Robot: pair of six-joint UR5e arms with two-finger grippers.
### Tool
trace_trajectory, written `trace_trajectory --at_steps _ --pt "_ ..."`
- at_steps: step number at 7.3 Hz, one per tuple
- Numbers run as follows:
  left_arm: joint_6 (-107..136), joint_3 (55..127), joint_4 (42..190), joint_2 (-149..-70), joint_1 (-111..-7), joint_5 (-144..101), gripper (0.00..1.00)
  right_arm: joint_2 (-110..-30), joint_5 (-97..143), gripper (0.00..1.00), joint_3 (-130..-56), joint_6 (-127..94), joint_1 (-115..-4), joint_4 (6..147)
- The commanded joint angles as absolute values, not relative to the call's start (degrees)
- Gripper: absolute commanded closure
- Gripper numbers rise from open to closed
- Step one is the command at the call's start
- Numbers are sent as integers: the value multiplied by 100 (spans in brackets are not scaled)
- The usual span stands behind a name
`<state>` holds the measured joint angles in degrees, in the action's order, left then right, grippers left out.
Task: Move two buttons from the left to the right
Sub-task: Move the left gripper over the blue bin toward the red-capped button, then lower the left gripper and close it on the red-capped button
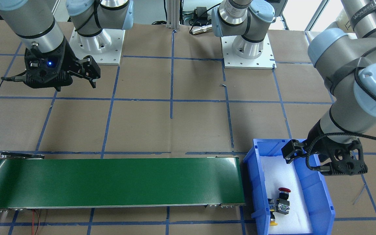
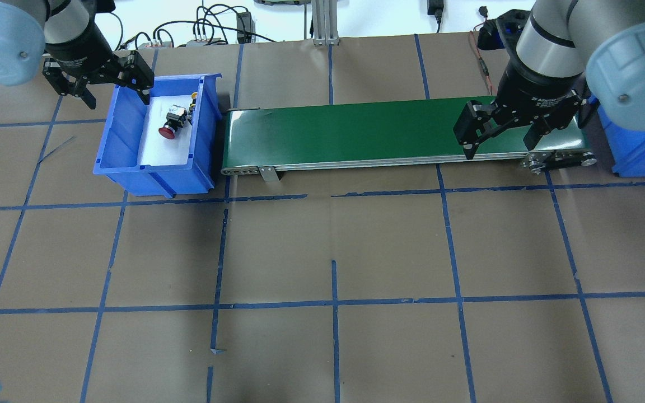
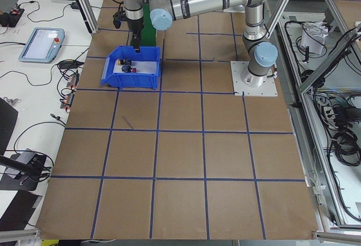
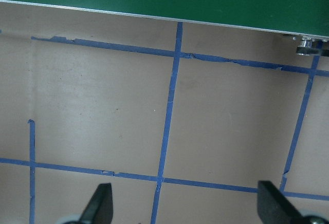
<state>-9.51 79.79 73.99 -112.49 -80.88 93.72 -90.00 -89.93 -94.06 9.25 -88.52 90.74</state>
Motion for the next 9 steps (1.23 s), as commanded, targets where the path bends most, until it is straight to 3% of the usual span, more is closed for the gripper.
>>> trace_trajectory --at_steps 1,9 --pt "-1134 7840 6554 -11810 -8112 9361 0 -8956 -9000 0 -9291 932 -8824 9105" --pt "-2153 7998 6064 -12305 -8104 9343 0 -8763 -9114 0 -8912 940 -8815 9158"
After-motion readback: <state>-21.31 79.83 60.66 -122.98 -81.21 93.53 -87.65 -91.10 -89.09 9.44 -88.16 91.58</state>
